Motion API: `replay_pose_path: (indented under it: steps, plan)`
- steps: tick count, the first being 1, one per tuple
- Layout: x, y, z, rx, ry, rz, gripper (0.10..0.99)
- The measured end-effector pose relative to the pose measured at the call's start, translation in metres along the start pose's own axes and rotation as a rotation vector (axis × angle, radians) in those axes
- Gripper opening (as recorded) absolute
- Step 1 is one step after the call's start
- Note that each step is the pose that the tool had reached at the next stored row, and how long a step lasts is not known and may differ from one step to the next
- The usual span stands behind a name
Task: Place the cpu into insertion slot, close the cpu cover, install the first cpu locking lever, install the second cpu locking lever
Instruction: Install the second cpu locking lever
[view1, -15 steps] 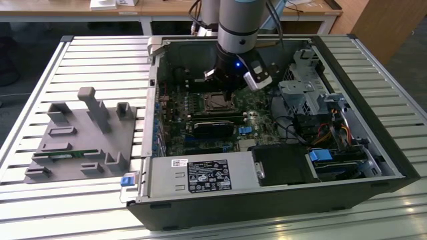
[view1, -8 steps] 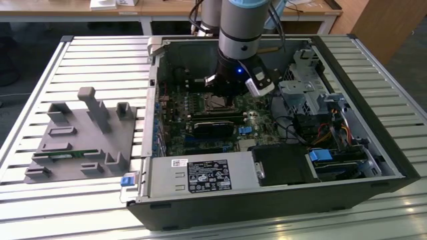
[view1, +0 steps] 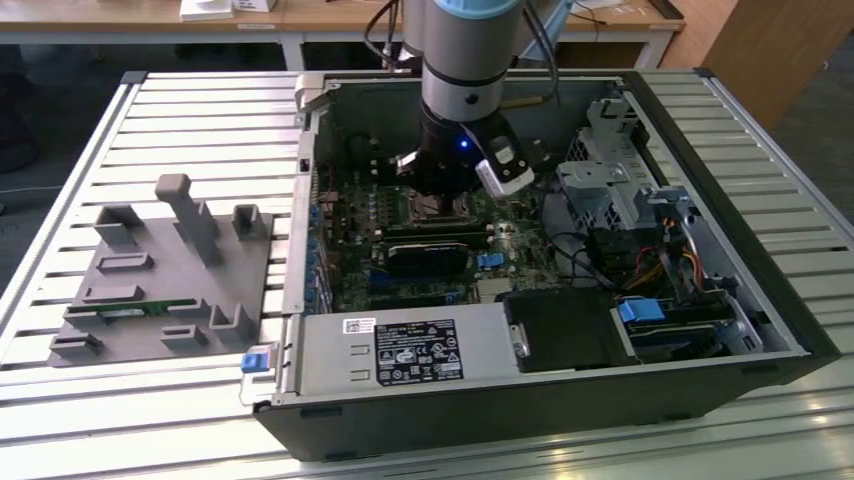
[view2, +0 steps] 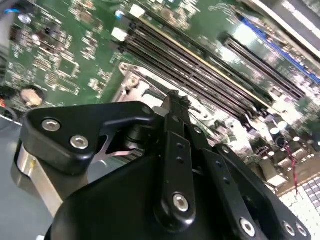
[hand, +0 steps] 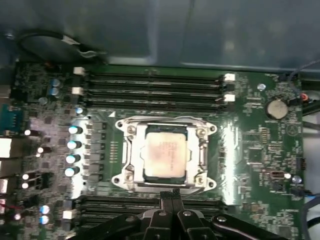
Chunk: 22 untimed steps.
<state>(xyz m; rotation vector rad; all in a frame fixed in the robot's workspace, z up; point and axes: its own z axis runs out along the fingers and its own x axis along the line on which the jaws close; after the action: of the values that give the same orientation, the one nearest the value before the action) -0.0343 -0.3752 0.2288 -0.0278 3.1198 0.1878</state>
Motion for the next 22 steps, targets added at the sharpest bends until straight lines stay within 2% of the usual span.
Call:
replay_pose_path:
  steps: [6, 12, 14, 18, 22]
  plan:
    - [0.0145, 0.0001, 0.0009, 0.0, 0.0, 0.0, 0.106]
    - [0.0166, -0.0011, 0.0085, -0.002, 0.0003, 0.0, 0.106]
    - [0.0172, -0.0028, 0.0089, -0.004, 0.0004, 0.0, 0.106]
    - [0.0196, -0.0078, 0.0083, -0.014, 0.0, 0.0, 0.106]
    - [0.0235, -0.0108, 0.0079, -0.033, -0.0003, 0.001, 0.106]
